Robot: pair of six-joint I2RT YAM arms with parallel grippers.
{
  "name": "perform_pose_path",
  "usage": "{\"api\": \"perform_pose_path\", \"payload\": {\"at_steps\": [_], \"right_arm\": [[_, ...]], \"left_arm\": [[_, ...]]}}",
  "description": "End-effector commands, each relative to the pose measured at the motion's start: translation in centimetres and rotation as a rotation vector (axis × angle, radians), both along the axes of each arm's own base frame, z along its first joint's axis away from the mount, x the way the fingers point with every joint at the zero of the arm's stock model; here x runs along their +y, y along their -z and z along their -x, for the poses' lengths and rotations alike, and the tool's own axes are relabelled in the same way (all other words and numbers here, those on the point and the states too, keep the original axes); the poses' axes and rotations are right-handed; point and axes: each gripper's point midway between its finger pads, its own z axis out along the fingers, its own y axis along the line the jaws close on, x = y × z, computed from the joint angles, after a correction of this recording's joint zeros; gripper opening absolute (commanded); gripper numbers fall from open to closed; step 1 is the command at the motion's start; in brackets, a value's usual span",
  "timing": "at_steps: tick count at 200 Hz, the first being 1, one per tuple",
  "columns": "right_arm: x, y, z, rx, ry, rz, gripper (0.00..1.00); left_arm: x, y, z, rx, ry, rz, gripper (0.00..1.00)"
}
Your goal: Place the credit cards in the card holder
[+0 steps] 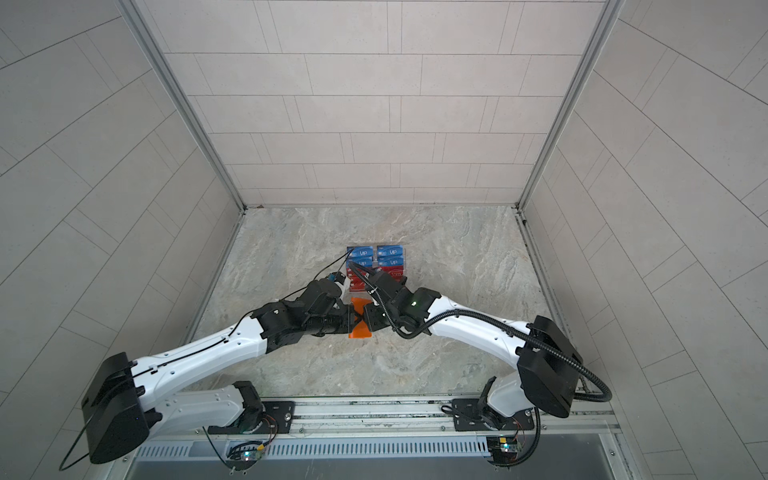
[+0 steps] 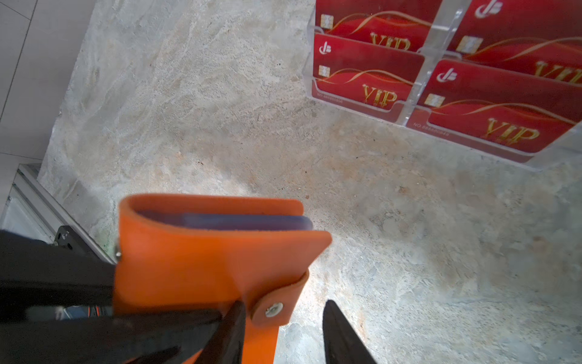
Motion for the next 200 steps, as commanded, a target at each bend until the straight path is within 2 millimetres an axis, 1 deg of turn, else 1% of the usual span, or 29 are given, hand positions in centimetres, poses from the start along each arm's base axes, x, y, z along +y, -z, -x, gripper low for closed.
{"api": "perform_pose_path", "payload": {"at_steps": [1, 15, 36, 55, 82, 97, 114, 139, 163, 200], "right_arm": [[0.6, 0.3, 0.2, 0.006, 0.000, 0.015, 0.44], [0.3, 0.6, 0.3, 0.008, 0.006, 0.038, 0.43], [-0.2, 1.2, 0.1, 0.003, 0.021, 0.075, 0.34], [-0.5, 1.5, -0.2, -0.012, 0.034, 0.095, 0.33], [-0.1, 1.7, -0.5, -0.016, 0.030, 0.094, 0.29], [0.1, 1.9, -0.5, -0.009, 0.029, 0.090, 0.21], [0.2, 2.0, -0.5, -0.008, 0.032, 0.077, 0.08], [-0.3, 1.8, -0.4, -0.008, 0.035, 0.065, 0.00], [-1.7, 1.7, -0.5, -0.012, 0.055, 0.071, 0.00], [-4.5, 1.8, -0.8, -0.017, 0.090, 0.093, 0.00]], "left_arm": [[-1.1, -2.6, -0.6, -0.063, 0.009, 0.072, 0.00], [-1.1, -2.5, -0.7, -0.063, 0.007, 0.071, 0.00], [-1.2, -2.5, -0.8, -0.070, 0.000, 0.080, 0.00], [-1.7, -2.7, -0.8, -0.068, 0.019, 0.088, 0.00], [-1.9, -2.9, -0.6, -0.070, 0.035, 0.099, 0.00], [-1.7, -3.1, -0.6, -0.079, 0.035, 0.104, 0.00], [-1.5, -3.1, -0.4, -0.083, 0.034, 0.106, 0.00], [-0.9, -2.7, -0.2, -0.081, 0.019, 0.101, 0.00], [-0.5, -2.5, 0.0, -0.080, 0.010, 0.102, 0.00], [0.3, -2.5, 0.1, -0.070, 0.005, 0.136, 0.00]]}}
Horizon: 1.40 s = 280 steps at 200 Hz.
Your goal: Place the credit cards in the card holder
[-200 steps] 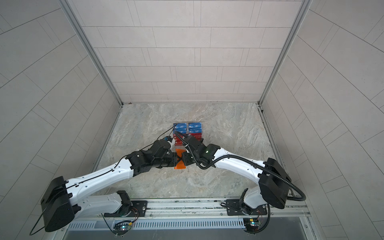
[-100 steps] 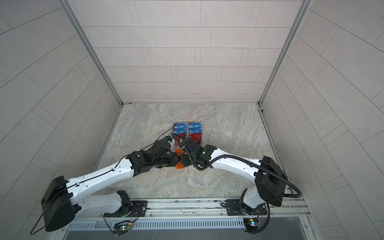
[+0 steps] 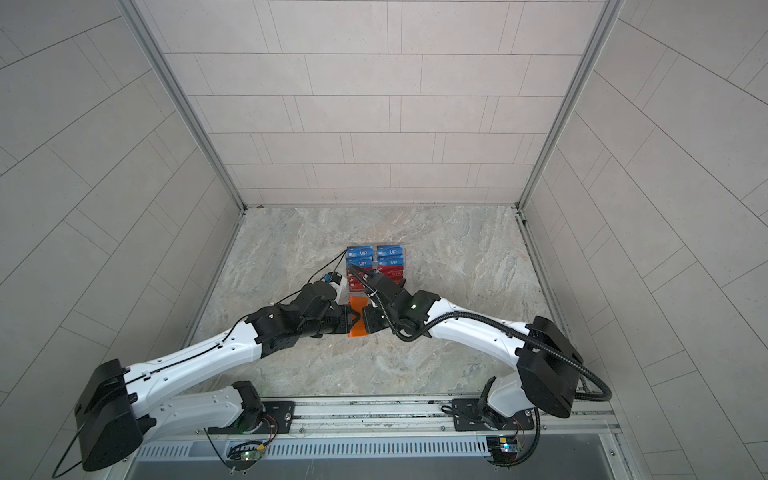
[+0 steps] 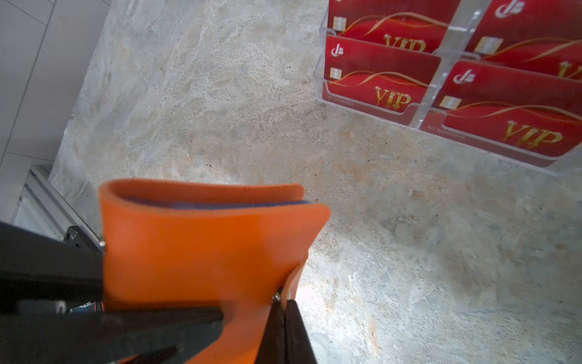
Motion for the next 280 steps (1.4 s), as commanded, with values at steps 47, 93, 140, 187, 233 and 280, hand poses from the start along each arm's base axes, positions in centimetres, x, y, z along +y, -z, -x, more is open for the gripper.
{"api": "perform_pose_path", "payload": {"at_steps": [47, 93, 140, 187, 233, 280], "right_arm": [[-3.5, -0.4, -0.8, 0.021, 0.038, -0.156, 0.24], [-5.4, -3.3, -1.0, -0.018, 0.071, -0.345, 0.57], [-3.1, -6.1, -0.3, -0.023, -0.025, -0.524, 0.75], [-3.4, -5.0, -0.1, -0.013, -0.066, -0.538, 0.65], [-5.7, -4.0, -0.1, -0.008, -0.046, -0.596, 0.48], [-5.5, -5.7, 1.3, -0.035, -0.124, -0.677, 0.48]], "left_arm": [[-0.9, -2.0, 0.7, 0.002, 0.070, 0.147, 0.00], [-0.4, -3.3, 0.2, -0.022, 0.058, 0.186, 0.00], [-1.5, -4.0, 0.3, -0.006, 0.116, 0.197, 0.00], [-2.8, -6.8, 1.4, -0.032, 0.189, 0.346, 0.00], [-3.3, -8.2, 2.2, -0.031, 0.229, 0.421, 0.00], [-3.9, -8.3, 2.6, -0.014, 0.257, 0.438, 0.00]]}}
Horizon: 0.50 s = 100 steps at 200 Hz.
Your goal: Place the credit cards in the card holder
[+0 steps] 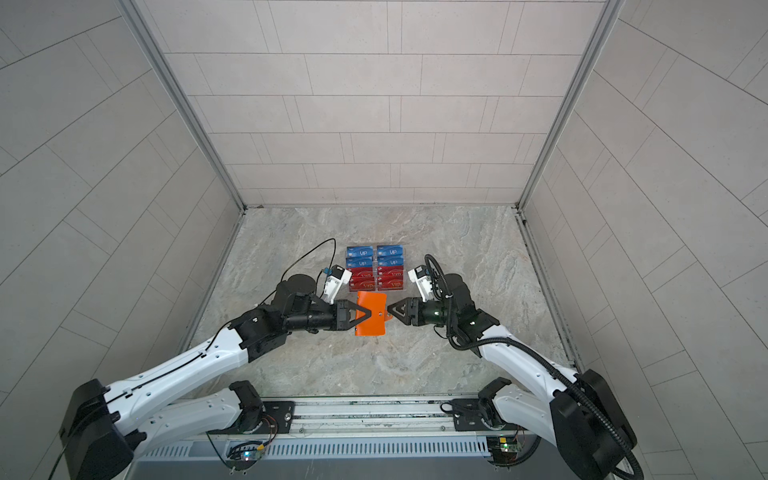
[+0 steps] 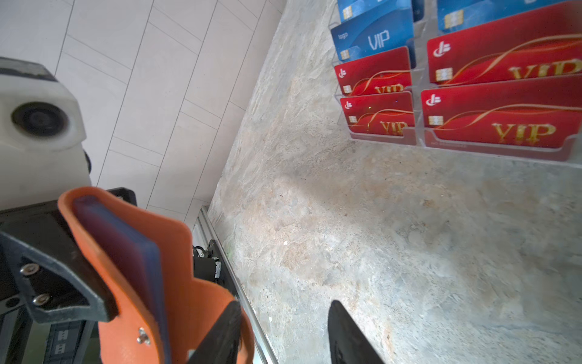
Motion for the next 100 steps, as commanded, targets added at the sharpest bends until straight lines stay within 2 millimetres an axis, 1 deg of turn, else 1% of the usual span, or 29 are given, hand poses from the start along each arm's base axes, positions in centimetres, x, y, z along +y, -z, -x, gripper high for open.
{"api": "perform_pose_path", "payload": {"at_steps": [1, 37, 52, 100], "right_arm": [[0.6, -2.4, 0.9, -0.066, -0.064, -0.081, 0.48], [1.0, -3.1, 1.7, -0.074, -0.111, -0.125, 0.48], [1.3, -3.7, 1.8, -0.080, -0.129, -0.164, 0.47], [1.6, -5.2, 2.7, -0.091, -0.170, -0.255, 0.44]], "left_arm": [[-0.6, -1.4, 0.3, -0.028, 0.031, 0.057, 0.00], [-1.3, -1.8, 0.6, -0.020, 0.062, 0.104, 0.00], [-1.5, -1.9, 0.9, -0.016, 0.076, 0.118, 0.00], [-1.5, -2.1, 1.1, -0.023, 0.087, 0.138, 0.00]]}}
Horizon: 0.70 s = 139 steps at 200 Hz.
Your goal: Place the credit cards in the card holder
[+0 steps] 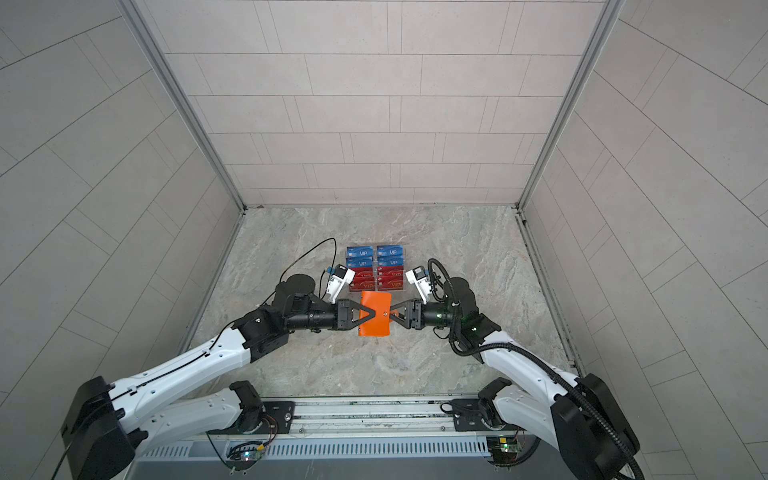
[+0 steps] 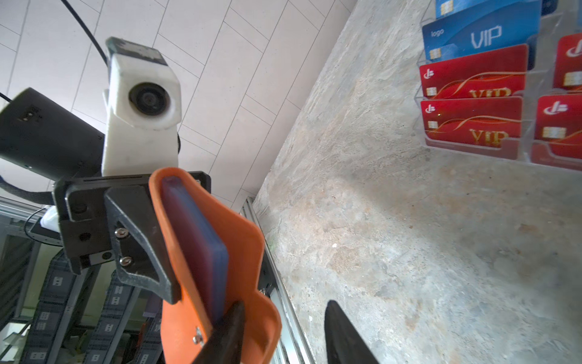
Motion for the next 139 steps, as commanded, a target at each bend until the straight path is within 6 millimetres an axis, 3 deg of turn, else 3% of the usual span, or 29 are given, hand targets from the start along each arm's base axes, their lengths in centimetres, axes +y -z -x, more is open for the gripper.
{"api": "perform_pose_path", "payload": {"at_steps": [1, 118, 139], "right_arm": [[0.4, -2.5, 0.8, -0.045, -0.051, -0.092, 0.44], [0.4, -7.2, 2.1, -0.071, -0.099, -0.244, 0.41], [0.5, -8.0, 2.6, -0.072, -0.122, -0.255, 0.35]], "left_arm": [[-0.4, -1.1, 0.4, -0.028, 0.028, 0.056, 0.00], [-1.2, -5.0, 0.8, -0.103, 0.091, 0.235, 0.00], [-1.2, -5.2, 0.9, -0.116, 0.102, 0.239, 0.00]]}}
